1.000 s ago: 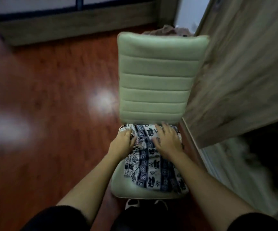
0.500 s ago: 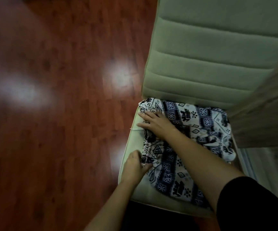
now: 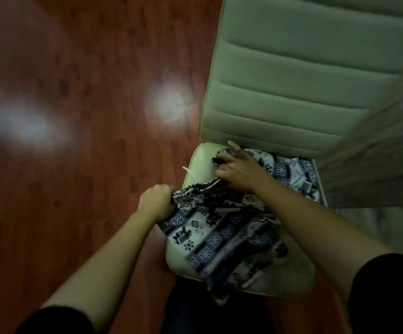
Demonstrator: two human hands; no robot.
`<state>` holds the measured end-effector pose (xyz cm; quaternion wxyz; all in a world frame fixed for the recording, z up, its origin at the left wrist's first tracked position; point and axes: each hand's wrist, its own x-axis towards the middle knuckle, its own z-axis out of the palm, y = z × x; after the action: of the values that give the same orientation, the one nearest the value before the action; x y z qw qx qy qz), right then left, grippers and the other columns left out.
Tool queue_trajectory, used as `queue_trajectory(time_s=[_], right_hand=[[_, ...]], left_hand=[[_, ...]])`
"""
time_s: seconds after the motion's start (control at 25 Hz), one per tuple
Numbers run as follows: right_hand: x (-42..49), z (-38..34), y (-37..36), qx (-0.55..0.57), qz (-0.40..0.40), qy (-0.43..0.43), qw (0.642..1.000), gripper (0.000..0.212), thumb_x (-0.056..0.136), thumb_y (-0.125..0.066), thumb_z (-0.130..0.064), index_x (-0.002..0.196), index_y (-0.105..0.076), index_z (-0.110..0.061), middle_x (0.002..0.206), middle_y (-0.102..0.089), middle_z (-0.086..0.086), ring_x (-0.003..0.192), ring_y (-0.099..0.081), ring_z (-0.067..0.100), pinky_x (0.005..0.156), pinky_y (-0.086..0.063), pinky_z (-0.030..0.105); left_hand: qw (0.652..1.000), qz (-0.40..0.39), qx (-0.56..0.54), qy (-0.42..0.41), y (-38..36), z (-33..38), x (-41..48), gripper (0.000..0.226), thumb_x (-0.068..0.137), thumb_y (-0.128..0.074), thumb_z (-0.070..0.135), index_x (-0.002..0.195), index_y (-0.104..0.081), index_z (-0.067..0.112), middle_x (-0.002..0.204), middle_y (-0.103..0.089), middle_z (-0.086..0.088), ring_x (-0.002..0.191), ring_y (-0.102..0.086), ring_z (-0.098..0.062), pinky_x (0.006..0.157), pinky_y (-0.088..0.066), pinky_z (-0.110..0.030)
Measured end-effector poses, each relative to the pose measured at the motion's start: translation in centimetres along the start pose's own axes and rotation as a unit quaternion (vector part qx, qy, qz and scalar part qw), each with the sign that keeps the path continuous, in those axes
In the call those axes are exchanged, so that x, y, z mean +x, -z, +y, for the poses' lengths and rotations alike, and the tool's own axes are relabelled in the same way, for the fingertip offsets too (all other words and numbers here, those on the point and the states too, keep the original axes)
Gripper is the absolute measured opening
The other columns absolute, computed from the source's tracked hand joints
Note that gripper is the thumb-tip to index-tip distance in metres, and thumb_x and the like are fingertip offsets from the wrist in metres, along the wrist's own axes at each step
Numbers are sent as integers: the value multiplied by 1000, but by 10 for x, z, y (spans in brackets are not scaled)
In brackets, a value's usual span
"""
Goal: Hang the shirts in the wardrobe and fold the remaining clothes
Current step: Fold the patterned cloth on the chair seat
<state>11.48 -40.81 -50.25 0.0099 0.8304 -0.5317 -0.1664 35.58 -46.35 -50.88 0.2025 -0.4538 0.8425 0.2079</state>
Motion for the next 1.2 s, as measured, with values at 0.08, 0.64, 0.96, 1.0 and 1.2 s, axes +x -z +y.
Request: queue_trajectory(time_s=[0.08,0.64,0.96,1.0,1.2], right_hand=[[-22,10,20,-3,63,-4,998,9,67,-70,-20,74,-66,-19,65,-68,-5,88,-65,21,115,0,46],[-189,101,183,97,117,-139,979,51,70,-77,-34,99,-39,-19,90,-59,10,54,-60,30,41,-46,32],[-247,113,265,62,120,-178,975,56,69,-62,-15,116,-35,-31,106,-57,9,61,-63,31,41,-42,31],[-251,115,277,46,119,-176,976,61,64,-63,-14,117,-38,-32,99,-59,9,57,-61,30,41,-40,29],[-258,125,332,31,68,-156,985,40,69,-59,-11,109,-56,-19,100,-52,10,86,-57,30,61,-46,34]], left_hand=[[999,-10,33,-25,34,12,-7,46,78,-50,20,124,-49,19,104,-65,-8,93,-63,-29,75,-53,-34],[888,182,154,-394,227,112,-52,49,93,-35,47,90,-61,7,90,-62,-12,77,-64,-32,66,-49,-36],[869,259,237,-349,300,179,-110,49,92,-36,55,126,-47,22,107,-67,-2,88,-66,-29,58,-40,-30],[856,269,253,-361,312,186,-115,56,88,-30,65,124,-49,25,104,-68,0,87,-67,-28,57,-40,-29],[829,315,282,-366,364,202,-129,61,87,-17,67,109,-53,23,99,-69,-1,84,-67,-28,56,-42,-29]])
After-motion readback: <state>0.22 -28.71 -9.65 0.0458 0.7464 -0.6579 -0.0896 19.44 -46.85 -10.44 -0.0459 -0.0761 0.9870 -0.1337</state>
